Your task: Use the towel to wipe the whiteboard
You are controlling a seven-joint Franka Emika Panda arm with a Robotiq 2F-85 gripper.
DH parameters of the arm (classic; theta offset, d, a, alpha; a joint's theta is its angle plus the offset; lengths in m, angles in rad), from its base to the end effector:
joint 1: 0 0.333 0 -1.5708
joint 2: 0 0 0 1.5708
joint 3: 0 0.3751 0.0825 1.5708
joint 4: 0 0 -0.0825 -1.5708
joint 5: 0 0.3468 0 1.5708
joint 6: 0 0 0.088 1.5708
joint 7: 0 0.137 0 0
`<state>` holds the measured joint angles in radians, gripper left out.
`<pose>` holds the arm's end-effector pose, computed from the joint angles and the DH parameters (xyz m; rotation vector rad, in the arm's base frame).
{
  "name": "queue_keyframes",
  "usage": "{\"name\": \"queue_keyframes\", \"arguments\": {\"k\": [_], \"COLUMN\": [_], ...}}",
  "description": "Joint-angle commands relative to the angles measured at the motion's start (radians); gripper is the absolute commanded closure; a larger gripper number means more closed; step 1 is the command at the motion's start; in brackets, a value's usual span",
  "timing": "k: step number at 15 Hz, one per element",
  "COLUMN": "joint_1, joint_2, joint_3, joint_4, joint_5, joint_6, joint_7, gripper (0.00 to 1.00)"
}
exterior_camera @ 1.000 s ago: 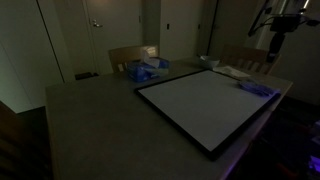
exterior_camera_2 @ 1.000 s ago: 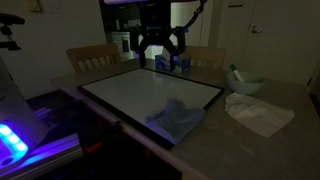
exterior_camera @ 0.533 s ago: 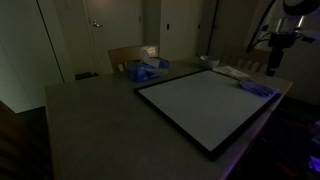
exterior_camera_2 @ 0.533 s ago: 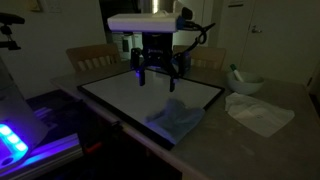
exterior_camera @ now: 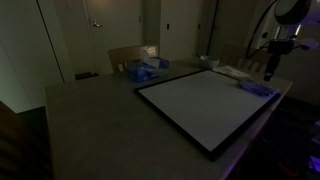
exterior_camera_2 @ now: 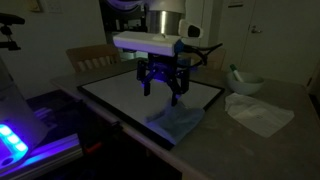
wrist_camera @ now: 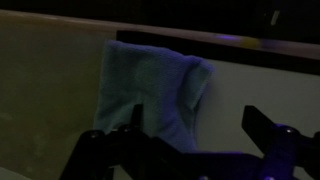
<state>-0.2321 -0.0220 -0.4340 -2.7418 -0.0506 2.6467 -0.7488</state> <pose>0.2909 -0.2272 0.2834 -3.0948 -0.1992 0.1015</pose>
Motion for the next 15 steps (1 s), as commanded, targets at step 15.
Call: {"name": "queue_keyframes", "arguments": {"k": [15], "joint_1": [-0.011], "joint_2": [0.178], "joint_3": [0.09], "joint_4": [0.099], "joint_5": [0.25], "joint_6": [0.218], "joint_7": [-0.195], "gripper": [0.0]}}
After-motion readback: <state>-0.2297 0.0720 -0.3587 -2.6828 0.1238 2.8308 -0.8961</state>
